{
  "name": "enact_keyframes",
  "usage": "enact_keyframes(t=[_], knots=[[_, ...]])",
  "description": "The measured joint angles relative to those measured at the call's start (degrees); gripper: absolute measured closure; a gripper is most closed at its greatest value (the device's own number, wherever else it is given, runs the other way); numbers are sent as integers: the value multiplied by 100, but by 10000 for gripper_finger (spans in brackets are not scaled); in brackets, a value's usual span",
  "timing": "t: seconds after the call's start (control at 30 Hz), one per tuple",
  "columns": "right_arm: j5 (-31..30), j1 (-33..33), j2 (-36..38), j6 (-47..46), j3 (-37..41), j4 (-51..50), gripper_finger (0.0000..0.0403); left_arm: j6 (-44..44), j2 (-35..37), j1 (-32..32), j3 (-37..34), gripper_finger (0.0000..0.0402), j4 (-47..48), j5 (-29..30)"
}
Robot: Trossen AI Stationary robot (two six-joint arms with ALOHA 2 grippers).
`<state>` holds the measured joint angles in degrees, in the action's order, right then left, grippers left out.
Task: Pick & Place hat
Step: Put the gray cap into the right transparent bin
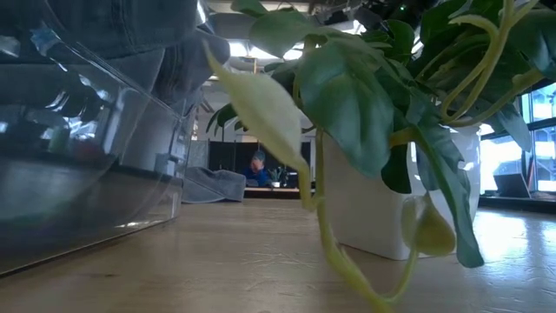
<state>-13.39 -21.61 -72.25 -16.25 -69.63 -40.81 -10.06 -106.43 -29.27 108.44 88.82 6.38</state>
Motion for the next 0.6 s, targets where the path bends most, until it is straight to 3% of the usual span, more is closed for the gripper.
enact_keyframes(t=[0.27, 0.6], knots=[[0, 0, 0, -13, 0, -1, 246, 278, 56, -75, 4, 264, 122, 133], [0, -1, 0, -20, 0, 2, 246, 851, 1148, 19, 5, 256, -418, 10]])
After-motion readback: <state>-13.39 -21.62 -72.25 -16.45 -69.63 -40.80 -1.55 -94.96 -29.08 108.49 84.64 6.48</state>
